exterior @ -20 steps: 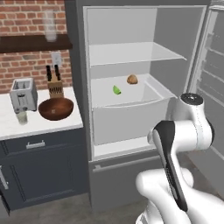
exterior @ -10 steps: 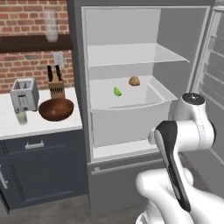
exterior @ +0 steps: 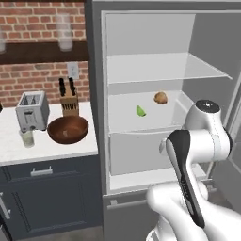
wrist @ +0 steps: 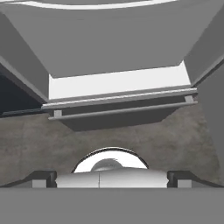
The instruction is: Grab a lemon wedge from the fridge and one ice cube from the ice bowl, and put them in the glass of lemonade.
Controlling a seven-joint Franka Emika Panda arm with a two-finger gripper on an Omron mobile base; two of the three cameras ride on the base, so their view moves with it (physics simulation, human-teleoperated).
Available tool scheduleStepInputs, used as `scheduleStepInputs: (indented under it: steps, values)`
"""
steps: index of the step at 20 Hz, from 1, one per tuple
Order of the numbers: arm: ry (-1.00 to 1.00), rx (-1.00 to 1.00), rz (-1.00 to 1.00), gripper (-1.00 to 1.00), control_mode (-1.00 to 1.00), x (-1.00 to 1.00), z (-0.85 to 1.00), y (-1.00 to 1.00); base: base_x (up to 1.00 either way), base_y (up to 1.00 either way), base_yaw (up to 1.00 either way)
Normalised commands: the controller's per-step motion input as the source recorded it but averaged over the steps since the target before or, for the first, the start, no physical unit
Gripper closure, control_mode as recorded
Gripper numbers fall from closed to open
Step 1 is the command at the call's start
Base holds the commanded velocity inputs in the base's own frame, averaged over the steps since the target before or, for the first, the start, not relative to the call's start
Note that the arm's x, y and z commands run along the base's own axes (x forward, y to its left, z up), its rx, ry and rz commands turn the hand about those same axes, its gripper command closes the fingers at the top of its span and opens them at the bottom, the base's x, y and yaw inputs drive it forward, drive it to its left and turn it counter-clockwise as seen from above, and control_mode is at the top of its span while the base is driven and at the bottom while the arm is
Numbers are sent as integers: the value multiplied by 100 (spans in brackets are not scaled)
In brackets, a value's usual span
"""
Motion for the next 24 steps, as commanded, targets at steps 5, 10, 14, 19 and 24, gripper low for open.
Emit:
scheduleStepInputs:
  steps: [5,10,14,19,24]
  values:
    - [0,0,0,-100,100,0,0,0,61,-2,14]
    - [0,0,4,-100,-100,18,-11,-1,27,-2,8]
    - [0,0,11,-100,-100,48,-26,-8,0,0,0]
    - [-3,0,8,-100,-100,42,-22,-16,0,0,0]
    - [-1,0,1,-100,-100,35,-4,-6,0,0,0]
